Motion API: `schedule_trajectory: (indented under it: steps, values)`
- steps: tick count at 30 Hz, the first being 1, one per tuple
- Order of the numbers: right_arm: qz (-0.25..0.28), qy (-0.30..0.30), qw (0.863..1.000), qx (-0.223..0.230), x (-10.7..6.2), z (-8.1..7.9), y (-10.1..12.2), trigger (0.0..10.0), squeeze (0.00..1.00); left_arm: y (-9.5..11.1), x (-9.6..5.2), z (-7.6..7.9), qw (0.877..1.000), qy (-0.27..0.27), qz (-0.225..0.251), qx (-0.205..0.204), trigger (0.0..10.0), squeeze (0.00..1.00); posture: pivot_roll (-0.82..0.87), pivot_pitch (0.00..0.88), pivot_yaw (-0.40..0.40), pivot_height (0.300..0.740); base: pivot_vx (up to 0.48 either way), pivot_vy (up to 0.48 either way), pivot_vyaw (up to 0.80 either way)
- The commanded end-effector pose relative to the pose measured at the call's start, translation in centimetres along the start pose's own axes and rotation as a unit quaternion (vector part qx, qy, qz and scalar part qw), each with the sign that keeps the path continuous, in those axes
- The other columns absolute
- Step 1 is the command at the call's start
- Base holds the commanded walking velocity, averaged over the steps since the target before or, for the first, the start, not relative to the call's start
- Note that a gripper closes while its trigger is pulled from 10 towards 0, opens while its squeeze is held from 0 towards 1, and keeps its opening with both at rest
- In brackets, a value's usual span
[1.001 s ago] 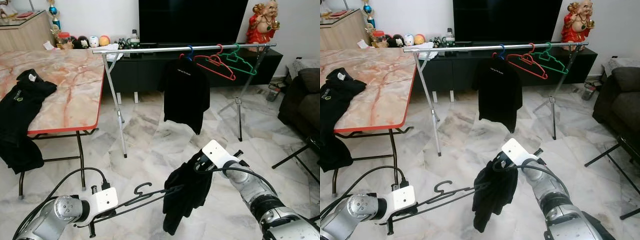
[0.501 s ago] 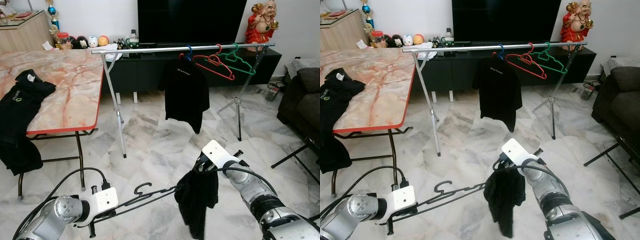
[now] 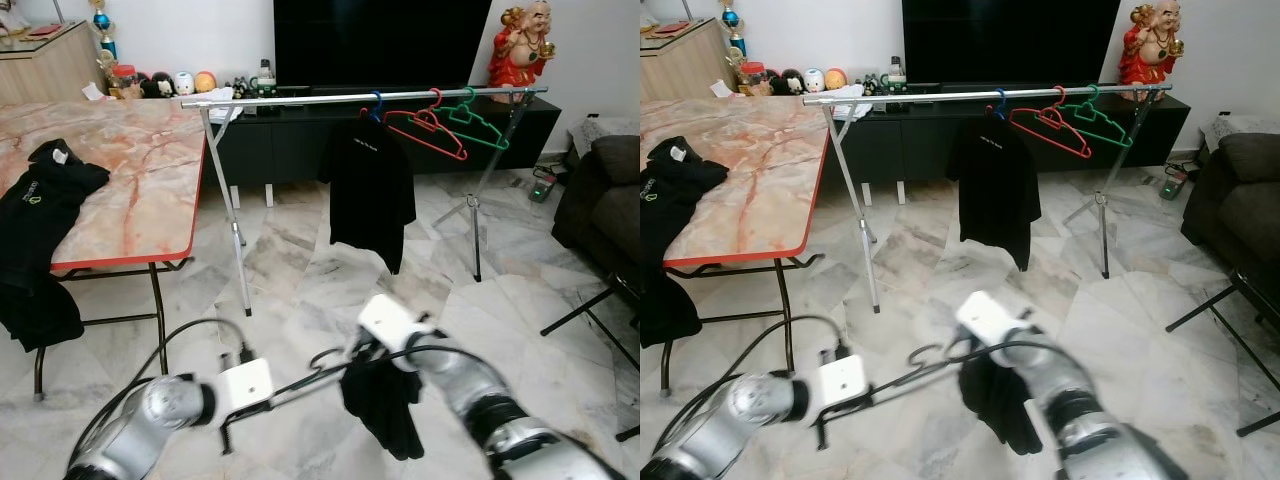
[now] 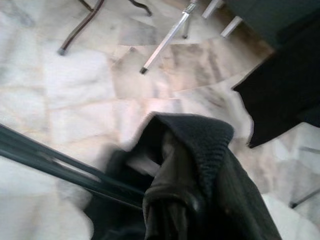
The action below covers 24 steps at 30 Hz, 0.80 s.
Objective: Hang hanger
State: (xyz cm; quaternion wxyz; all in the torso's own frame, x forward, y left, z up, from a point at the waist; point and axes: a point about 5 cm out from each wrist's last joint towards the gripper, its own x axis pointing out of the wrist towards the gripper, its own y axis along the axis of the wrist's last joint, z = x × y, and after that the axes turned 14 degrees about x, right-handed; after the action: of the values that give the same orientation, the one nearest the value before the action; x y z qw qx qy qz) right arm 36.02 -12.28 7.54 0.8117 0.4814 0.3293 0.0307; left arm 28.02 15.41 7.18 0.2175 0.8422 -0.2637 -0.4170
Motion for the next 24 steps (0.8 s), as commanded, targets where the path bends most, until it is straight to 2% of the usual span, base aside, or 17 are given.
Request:
schedule_trajectory:
  steps: [1,5,13,24]
  values:
    - [0.021,-0.01,1.0,-0.001,0.0,0.7,1.3,10.0,0.0,0.1,0.0,0.0,1.0,0.003,0.005,-0.001,10.0,0.0,0.15,0.0,-0.023,0.74,0.0,0.0,0.0]
    - [0.014,-0.029,0.999,0.006,-0.2,1.3,1.0,10.0,0.0,-1.1,0.0,0.5,0.999,0.001,-0.032,-0.002,10.0,0.0,0.15,0.0,-0.023,0.74,0.0,0.0,0.0]
    - [0.017,-0.052,0.998,0.013,-0.4,2.0,1.0,10.0,0.0,-2.1,-0.4,0.2,0.997,0.025,-0.076,-0.006,10.0,0.0,0.15,0.0,-0.022,0.74,0.0,0.0,0.0]
    - [0.02,-0.071,0.997,0.016,-0.4,2.2,1.2,10.0,0.0,-2.6,-0.6,0.0,0.995,0.04,-0.095,-0.009,10.0,0.0,0.15,0.0,-0.023,0.74,0.0,0.0,0.0]
